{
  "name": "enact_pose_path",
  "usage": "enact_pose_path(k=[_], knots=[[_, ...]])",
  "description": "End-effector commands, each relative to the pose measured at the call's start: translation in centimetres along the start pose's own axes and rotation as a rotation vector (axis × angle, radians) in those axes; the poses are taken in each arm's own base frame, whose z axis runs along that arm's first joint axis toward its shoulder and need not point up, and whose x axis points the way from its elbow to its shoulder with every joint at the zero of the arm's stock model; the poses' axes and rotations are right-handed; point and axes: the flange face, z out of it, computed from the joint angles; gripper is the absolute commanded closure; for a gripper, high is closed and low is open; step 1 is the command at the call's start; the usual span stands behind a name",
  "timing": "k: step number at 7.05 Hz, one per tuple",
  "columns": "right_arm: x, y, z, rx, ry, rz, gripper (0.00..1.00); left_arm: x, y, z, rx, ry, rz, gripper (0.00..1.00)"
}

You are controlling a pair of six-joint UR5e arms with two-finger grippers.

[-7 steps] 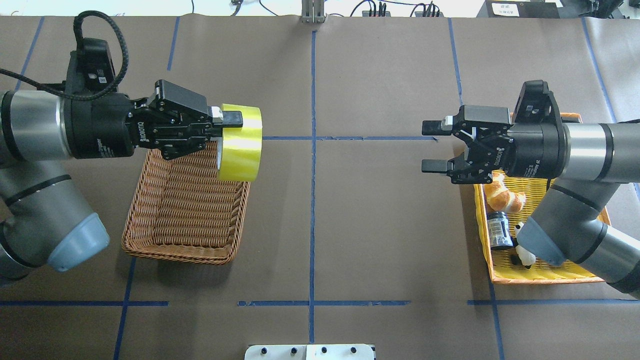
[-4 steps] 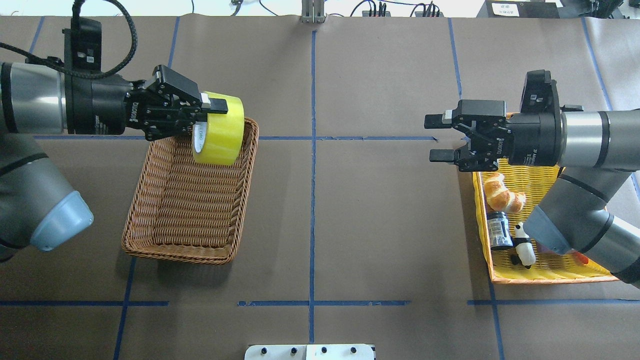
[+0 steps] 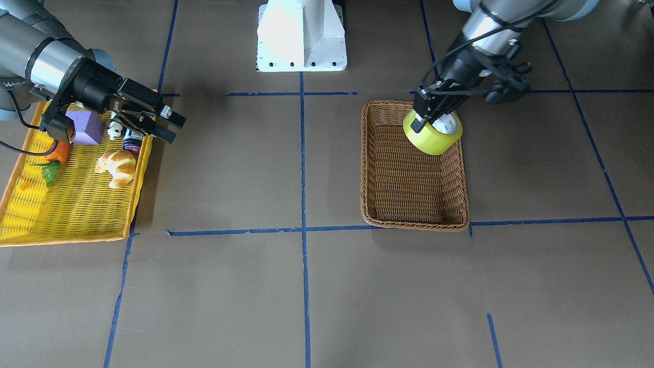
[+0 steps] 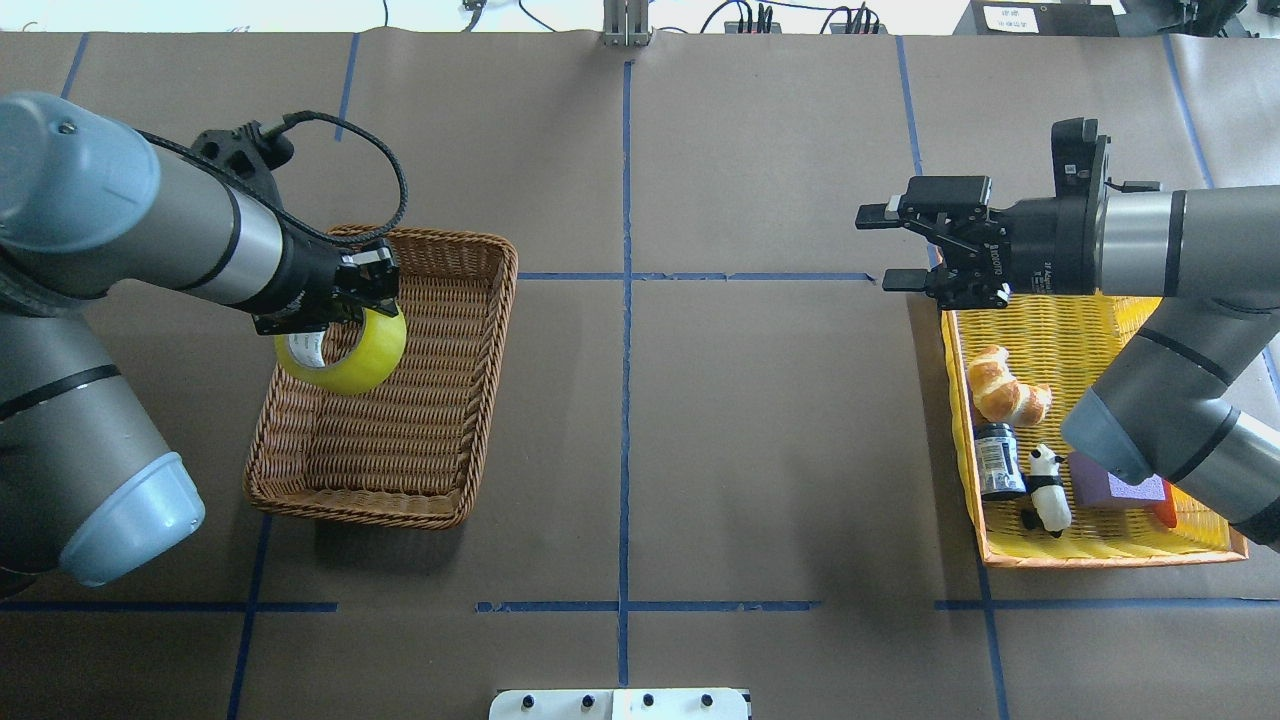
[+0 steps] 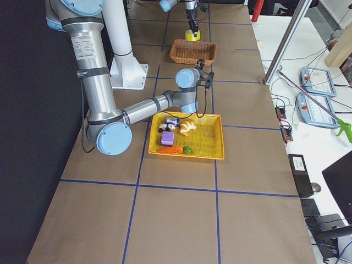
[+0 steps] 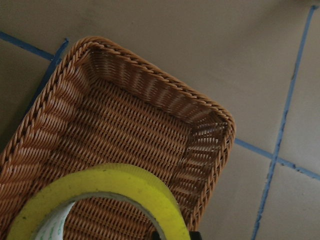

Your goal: Move tape to another basket

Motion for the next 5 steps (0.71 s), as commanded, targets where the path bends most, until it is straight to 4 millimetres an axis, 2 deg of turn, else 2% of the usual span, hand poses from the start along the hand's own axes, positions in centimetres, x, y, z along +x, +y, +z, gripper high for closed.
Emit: enact_pose_path(k=[1,5], knots=[[0.8,-0.6,0.3,0.019,0.007,0.009,0.00,0.2,1.4,4.8,0.015,-0.079,0.043,1.00],[1.0,-0.8,0.5,0.024,0.009,0.013,0.00,1.1,2.1,10.0,0.034,-0.152,0.060,1.00]])
